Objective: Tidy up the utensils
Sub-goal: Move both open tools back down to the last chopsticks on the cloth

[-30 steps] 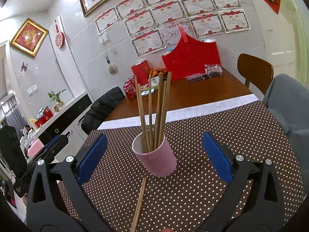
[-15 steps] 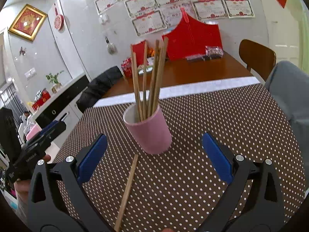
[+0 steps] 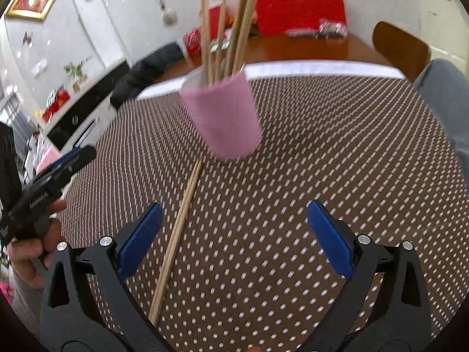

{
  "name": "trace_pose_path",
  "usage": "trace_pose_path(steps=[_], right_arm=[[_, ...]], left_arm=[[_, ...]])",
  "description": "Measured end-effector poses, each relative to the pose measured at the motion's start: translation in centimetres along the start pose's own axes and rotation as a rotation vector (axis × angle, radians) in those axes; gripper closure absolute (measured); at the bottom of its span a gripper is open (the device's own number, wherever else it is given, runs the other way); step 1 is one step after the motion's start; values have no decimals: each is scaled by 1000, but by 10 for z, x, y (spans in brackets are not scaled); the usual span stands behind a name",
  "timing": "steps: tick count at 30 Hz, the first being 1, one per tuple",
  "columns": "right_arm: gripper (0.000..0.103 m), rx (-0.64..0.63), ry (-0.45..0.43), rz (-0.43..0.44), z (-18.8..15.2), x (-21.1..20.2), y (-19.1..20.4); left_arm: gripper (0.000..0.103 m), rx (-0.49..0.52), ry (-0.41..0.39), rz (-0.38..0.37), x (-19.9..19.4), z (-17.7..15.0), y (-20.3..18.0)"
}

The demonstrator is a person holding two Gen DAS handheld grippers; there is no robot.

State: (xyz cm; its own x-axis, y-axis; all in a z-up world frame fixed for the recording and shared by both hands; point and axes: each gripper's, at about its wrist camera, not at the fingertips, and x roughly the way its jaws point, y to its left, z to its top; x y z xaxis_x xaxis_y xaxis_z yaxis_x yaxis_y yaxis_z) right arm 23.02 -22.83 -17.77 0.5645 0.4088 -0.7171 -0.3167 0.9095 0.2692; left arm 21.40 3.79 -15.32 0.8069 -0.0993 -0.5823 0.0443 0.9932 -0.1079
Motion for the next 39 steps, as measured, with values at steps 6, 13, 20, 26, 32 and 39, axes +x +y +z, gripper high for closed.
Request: trace_pose_path(steps=[6,13,20,26,32,39], right_arm=[[6,-93,129,-31,-20,32,21],[6,-166,175,-70,-31,55,41],[6,-222,195,-130,-35,63,54],[6,-257,194,-166,-37,57,51],[6,-316,207,-237,-26,61,56],[6,-268,220,-216,-28,66,41]], left_arm=[[23,9,81,9,12,-20,0],[23,4,129,3,20,-37,1],[23,-10,139,-1,20,-42,5],[23,-8,158,16,24,-46,5],[23,-32,158,30,20,-49,12],[23,-32,168,35,23,-48,13]])
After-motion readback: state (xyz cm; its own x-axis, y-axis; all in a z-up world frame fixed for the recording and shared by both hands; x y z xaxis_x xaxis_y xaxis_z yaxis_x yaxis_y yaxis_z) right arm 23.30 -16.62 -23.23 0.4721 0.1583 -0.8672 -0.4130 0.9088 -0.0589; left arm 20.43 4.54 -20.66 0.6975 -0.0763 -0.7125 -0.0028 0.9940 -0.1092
